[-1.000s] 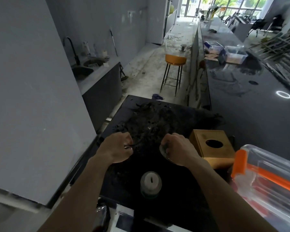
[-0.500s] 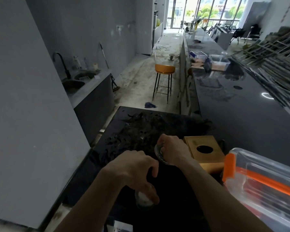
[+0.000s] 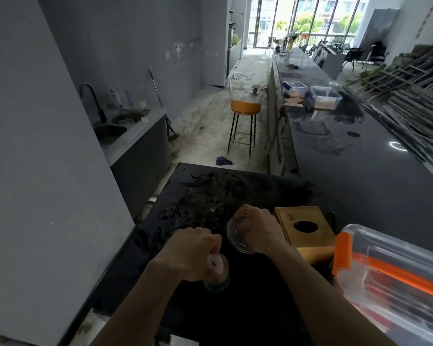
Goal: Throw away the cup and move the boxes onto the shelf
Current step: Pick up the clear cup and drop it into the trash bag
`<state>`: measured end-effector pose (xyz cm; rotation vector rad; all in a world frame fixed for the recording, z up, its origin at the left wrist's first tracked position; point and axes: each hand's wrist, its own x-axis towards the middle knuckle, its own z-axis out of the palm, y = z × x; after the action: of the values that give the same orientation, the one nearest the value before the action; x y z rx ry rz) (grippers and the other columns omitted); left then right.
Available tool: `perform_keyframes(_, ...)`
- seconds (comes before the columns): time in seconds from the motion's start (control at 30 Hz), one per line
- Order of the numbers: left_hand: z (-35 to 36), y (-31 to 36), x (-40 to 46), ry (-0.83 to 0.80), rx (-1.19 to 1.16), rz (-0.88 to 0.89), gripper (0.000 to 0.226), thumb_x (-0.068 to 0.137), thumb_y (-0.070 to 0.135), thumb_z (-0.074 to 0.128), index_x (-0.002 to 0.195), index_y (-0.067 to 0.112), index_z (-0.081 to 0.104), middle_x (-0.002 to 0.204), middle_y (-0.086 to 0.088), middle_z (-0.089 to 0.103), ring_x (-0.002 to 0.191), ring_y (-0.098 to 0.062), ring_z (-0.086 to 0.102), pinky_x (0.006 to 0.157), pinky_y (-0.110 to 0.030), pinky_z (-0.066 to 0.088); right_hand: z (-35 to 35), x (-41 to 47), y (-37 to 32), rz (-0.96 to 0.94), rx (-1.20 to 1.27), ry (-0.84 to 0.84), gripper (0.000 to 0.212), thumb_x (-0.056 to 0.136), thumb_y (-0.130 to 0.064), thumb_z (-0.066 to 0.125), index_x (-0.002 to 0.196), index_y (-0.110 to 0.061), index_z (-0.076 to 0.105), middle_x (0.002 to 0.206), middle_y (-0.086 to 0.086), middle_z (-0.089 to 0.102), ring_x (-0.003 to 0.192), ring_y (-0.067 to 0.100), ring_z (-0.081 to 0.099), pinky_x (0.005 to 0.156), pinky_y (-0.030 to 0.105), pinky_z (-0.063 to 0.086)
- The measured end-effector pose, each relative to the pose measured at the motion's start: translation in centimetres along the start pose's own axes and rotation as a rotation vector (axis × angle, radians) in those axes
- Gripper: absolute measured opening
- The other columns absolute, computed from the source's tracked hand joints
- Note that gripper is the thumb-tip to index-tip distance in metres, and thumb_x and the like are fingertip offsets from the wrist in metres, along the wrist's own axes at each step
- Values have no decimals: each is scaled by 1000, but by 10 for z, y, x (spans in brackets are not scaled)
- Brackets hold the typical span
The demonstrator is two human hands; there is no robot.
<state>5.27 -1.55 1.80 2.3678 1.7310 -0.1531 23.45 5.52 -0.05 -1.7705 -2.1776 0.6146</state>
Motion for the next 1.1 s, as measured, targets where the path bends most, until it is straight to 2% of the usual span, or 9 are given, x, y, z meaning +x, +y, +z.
perform_keyframes(0.2, -10, -36, 6, 261, -186, -204, 47, 67, 66, 64, 101, 34, 63, 95, 7, 73, 88, -20, 70, 72, -34, 53, -3, 11, 10, -28, 351, -3, 25, 89, -9, 65, 85, -33, 69, 89, -2, 71, 86, 21, 68, 74, 32, 53)
perform_keyframes(0.3, -13, -59, 8, 438, -406, -277, 43, 69, 61, 73, 99, 31, 68, 86, 12, 74, 77, -9, 71, 69, -30, 56, -6, 13, 7, 0, 644, -154, 30, 92, -9, 68, 75, -32, 75, 85, 0, 70, 87, 22, 66, 84, 48, 56)
perform_keyframes(0.43, -11, -67, 13, 610, -694, -313, 25, 78, 49, 77, 90, 28, 72, 74, 13, 73, 64, 1, 67, 55, -14, 48, -7, 12, -8, 25, 966, -351, 8, 95, -22, 71, 93, -15, 74, 100, 0, 71, 99, 20, 65, 96, 51, 54)
perform_keyframes(0.53, -7, -57, 17, 679, -970, -281, 35, 73, 59, 74, 85, 26, 73, 74, 11, 75, 61, 0, 66, 53, -13, 47, -3, 13, -22, -14, 1210, -388, 23, 96, -16, 69, 110, 1, 62, 111, 11, 68, 100, 24, 69, 93, 51, 57)
perform_keyframes(0.6, -2, -54, 18, 673, -1121, -256, 46, 63, 65, 71, 90, 27, 71, 81, 16, 75, 67, 2, 66, 58, -14, 51, -1, 13, -30, -29, 1311, -353, 21, 95, -9, 68, 108, 4, 58, 116, 19, 66, 105, 36, 69, 95, 60, 56)
perform_keyframes(0.7, 8, -58, 20, 636, -1214, -224, 51, 63, 66, 71, 96, 26, 68, 83, 12, 75, 72, 0, 67, 63, -19, 55, 6, 15, -36, 3, 1323, -275, 5, 94, -7, 69, 96, -6, 64, 128, 24, 64, 117, 48, 64, 96, 68, 53)
perform_keyframes(0.9, 25, -82, 22, 529, -1338, -226, 81, 53, 87, 70, 103, 24, 66, 78, 2, 74, 66, -7, 71, 58, -24, 56, 21, 18, -49, 116, 1251, -190, 26, 90, -11, 75, 114, -14, 67, 120, 19, 70, 104, 37, 74, 89, 60, 60)
perform_keyframes(1.0, 28, -88, 21, 419, -1401, -216, 66, 74, 72, 69, 113, 19, 64, 79, -2, 73, 64, -13, 69, 63, -39, 60, 29, 18, -59, 152, 1231, -152, 28, 90, -11, 76, 117, -12, 69, 115, 19, 72, 100, 36, 76, 79, 50, 65)
perform_keyframes(1.1, 26, -99, 19, 355, -1390, -181, 56, 79, 58, 74, 119, 21, 63, 96, -8, 74, 66, -18, 72, 60, -39, 61, 39, 19, -64, 163, 1187, -88, 28, 88, -10, 77, 115, -11, 70, 113, 20, 73, 100, 37, 75, 82, 52, 64)
